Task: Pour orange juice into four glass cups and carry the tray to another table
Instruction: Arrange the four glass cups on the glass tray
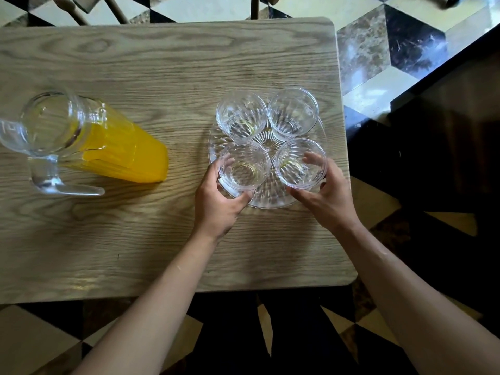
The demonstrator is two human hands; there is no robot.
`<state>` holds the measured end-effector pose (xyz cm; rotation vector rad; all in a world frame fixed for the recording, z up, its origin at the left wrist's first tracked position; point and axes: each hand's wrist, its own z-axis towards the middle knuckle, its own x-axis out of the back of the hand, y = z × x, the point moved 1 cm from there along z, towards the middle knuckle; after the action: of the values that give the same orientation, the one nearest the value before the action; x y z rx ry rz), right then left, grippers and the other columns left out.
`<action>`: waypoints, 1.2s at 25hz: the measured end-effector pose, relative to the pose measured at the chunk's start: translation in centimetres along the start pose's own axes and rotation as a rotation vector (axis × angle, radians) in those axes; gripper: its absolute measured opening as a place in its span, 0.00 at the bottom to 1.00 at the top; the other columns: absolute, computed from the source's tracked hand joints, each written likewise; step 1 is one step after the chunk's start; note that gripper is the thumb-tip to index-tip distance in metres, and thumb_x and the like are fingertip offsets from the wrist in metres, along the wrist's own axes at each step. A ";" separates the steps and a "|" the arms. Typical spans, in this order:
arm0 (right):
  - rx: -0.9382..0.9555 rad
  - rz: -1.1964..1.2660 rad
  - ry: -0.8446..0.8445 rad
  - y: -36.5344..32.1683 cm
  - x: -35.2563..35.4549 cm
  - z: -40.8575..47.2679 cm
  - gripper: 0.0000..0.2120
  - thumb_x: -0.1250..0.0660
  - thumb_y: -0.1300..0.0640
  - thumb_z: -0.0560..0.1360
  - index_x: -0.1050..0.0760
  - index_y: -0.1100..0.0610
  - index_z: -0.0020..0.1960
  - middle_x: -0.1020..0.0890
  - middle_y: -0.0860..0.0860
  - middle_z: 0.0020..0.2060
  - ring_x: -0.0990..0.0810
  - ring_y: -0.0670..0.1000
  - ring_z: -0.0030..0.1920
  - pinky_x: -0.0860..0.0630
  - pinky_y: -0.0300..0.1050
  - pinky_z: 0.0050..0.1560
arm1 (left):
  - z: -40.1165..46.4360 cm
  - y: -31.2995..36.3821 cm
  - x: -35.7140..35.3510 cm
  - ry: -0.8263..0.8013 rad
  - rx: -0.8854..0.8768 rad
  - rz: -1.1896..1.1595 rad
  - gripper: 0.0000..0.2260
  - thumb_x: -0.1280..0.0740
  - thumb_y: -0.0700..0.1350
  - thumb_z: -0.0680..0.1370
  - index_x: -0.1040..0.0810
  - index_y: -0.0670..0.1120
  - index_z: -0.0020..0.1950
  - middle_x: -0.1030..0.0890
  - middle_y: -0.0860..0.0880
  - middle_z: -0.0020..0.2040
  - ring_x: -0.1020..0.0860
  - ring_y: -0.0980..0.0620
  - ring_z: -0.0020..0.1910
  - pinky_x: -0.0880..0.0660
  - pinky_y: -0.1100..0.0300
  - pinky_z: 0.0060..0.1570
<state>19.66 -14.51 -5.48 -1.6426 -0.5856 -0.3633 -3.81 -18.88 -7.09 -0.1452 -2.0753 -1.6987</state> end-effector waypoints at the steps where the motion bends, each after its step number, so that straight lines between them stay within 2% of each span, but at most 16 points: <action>1: 0.003 -0.003 -0.001 0.0 0.0 0.0 0.34 0.18 0.52 0.66 0.25 0.56 0.69 0.20 0.48 0.61 0.23 0.53 0.61 0.30 0.32 0.59 | 0.0 0.0 0.0 0.001 0.004 0.001 0.36 0.17 0.41 0.69 0.27 0.46 0.73 0.19 0.49 0.66 0.22 0.51 0.68 0.30 0.52 0.73; 3: 0.003 -0.004 -0.002 0.1 0.0 0.0 0.34 0.18 0.54 0.66 0.25 0.56 0.70 0.20 0.48 0.61 0.23 0.52 0.62 0.30 0.34 0.59 | -0.1 0.0 -0.1 0.000 0.000 0.010 0.38 0.17 0.41 0.68 0.28 0.44 0.75 0.19 0.50 0.66 0.22 0.51 0.68 0.29 0.52 0.73; 5: 0.009 -0.010 0.000 0.1 0.0 0.0 0.34 0.18 0.54 0.67 0.25 0.56 0.70 0.20 0.49 0.61 0.23 0.52 0.64 0.30 0.35 0.62 | -0.1 -0.3 -0.1 -0.003 -0.003 0.014 0.40 0.16 0.41 0.67 0.29 0.44 0.76 0.20 0.50 0.66 0.22 0.49 0.68 0.28 0.47 0.72; 9: 0.003 -0.031 -0.007 0.3 0.0 0.3 0.34 0.18 0.54 0.66 0.24 0.55 0.69 0.20 0.50 0.61 0.24 0.54 0.63 0.33 0.27 0.58 | 0.0 -0.6 -0.2 -0.005 0.011 0.005 0.40 0.16 0.42 0.66 0.29 0.44 0.75 0.20 0.49 0.67 0.22 0.47 0.68 0.27 0.43 0.71; 12: -0.002 -0.056 -0.018 0.2 -0.2 0.3 0.34 0.18 0.54 0.66 0.24 0.55 0.69 0.20 0.51 0.61 0.24 0.55 0.63 0.34 0.26 0.58 | 0.0 -0.7 -0.1 0.002 0.025 -0.006 0.41 0.16 0.42 0.67 0.30 0.42 0.76 0.20 0.46 0.68 0.22 0.47 0.68 0.27 0.44 0.71; 15: -0.009 -0.081 -0.024 0.1 -0.2 0.4 0.35 0.18 0.55 0.65 0.24 0.54 0.70 0.20 0.50 0.61 0.25 0.54 0.63 0.35 0.24 0.58 | -0.1 -0.6 -0.1 0.005 0.020 0.000 0.40 0.16 0.42 0.66 0.29 0.44 0.76 0.20 0.49 0.66 0.21 0.48 0.67 0.27 0.44 0.70; 16: -0.010 -0.083 -0.021 0.1 -0.2 0.4 0.35 0.18 0.54 0.65 0.24 0.54 0.70 0.20 0.50 0.61 0.24 0.54 0.63 0.33 0.28 0.60 | -0.1 -0.6 -0.1 0.007 0.016 0.007 0.40 0.16 0.42 0.66 0.29 0.44 0.76 0.20 0.49 0.66 0.21 0.48 0.67 0.27 0.44 0.70; 19: -0.021 -0.085 0.001 -0.3 -0.3 0.3 0.35 0.18 0.53 0.65 0.24 0.53 0.69 0.19 0.49 0.60 0.24 0.54 0.63 0.27 0.49 0.65 | -0.3 -0.5 0.0 0.012 0.010 0.036 0.40 0.16 0.41 0.67 0.29 0.42 0.76 0.20 0.47 0.69 0.22 0.48 0.69 0.28 0.45 0.71; 21: -0.020 -0.084 0.012 -0.3 -0.4 0.3 0.35 0.17 0.53 0.65 0.24 0.53 0.69 0.19 0.49 0.60 0.24 0.53 0.63 0.27 0.52 0.66 | -0.4 -0.1 0.3 0.024 0.002 0.062 0.39 0.16 0.43 0.67 0.28 0.42 0.75 0.22 0.47 0.71 0.24 0.50 0.71 0.28 0.45 0.70; 23: -0.021 -0.078 0.020 -0.3 -0.5 0.3 0.35 0.17 0.54 0.65 0.24 0.54 0.69 0.19 0.49 0.60 0.24 0.54 0.63 0.28 0.50 0.66 | -0.6 0.2 0.6 0.041 -0.020 0.087 0.38 0.17 0.46 0.68 0.28 0.43 0.75 0.23 0.48 0.72 0.26 0.51 0.72 0.27 0.44 0.69; 24: -0.027 -0.076 0.021 -0.2 -0.6 0.3 0.35 0.17 0.54 0.65 0.24 0.55 0.69 0.19 0.49 0.60 0.24 0.54 0.63 0.29 0.45 0.66 | -0.7 0.4 0.7 0.049 -0.031 0.093 0.38 0.17 0.46 0.68 0.28 0.43 0.75 0.23 0.48 0.72 0.26 0.51 0.72 0.27 0.43 0.69; 27: -0.047 -0.086 0.022 -0.2 -0.6 0.1 0.36 0.18 0.57 0.66 0.26 0.55 0.71 0.19 0.50 0.61 0.26 0.52 0.63 0.37 0.23 0.58 | -0.9 0.4 1.2 0.054 -0.043 0.098 0.38 0.18 0.49 0.69 0.28 0.45 0.76 0.24 0.48 0.72 0.26 0.51 0.72 0.26 0.42 0.68; 30: -0.038 -0.071 0.024 -0.3 -0.2 -0.2 0.37 0.18 0.58 0.66 0.27 0.56 0.72 0.22 0.51 0.61 0.24 0.53 0.61 0.36 0.21 0.55 | -1.2 0.5 1.8 0.050 -0.037 0.107 0.39 0.19 0.52 0.69 0.29 0.46 0.77 0.25 0.48 0.73 0.27 0.52 0.73 0.25 0.43 0.68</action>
<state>19.29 -14.71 -5.28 -1.6548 -0.6233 -0.4488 -4.90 -20.29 -5.76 -0.2197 -1.9651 -1.6601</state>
